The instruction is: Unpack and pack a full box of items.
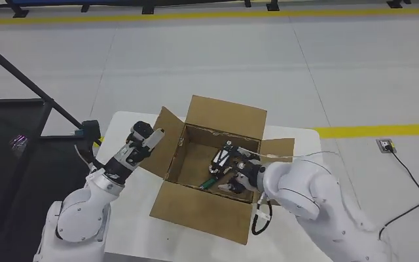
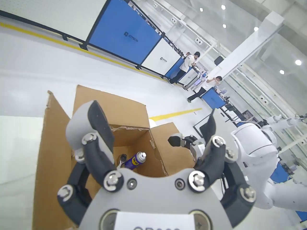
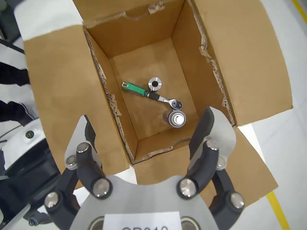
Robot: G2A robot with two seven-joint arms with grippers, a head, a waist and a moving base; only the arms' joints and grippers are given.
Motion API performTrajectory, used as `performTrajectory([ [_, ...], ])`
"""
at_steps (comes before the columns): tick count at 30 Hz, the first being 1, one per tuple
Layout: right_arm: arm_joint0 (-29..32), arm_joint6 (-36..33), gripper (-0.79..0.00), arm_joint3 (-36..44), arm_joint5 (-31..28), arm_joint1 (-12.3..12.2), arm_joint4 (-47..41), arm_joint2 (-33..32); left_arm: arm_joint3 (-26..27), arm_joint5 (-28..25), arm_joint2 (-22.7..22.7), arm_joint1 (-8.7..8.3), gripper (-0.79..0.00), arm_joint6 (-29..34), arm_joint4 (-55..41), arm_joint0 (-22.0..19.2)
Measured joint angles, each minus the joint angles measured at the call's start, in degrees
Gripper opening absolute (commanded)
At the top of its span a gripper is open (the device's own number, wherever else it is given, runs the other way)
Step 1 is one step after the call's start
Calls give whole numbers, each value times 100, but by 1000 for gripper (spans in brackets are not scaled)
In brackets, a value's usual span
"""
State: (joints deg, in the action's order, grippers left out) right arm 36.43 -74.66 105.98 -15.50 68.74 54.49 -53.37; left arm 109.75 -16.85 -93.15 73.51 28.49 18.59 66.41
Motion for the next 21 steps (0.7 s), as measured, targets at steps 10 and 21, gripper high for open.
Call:
performTrajectory([
  [10, -1405, -289, 0, -2169, 177, 536, 250, 1548, 82, -26, -138, -42, 0, -37, -175, 206],
  [21, -1793, 133, 0, -3904, 205, 898, 94, 1967, 81, -25, -138, -41, 0, -37, -174, 205],
])
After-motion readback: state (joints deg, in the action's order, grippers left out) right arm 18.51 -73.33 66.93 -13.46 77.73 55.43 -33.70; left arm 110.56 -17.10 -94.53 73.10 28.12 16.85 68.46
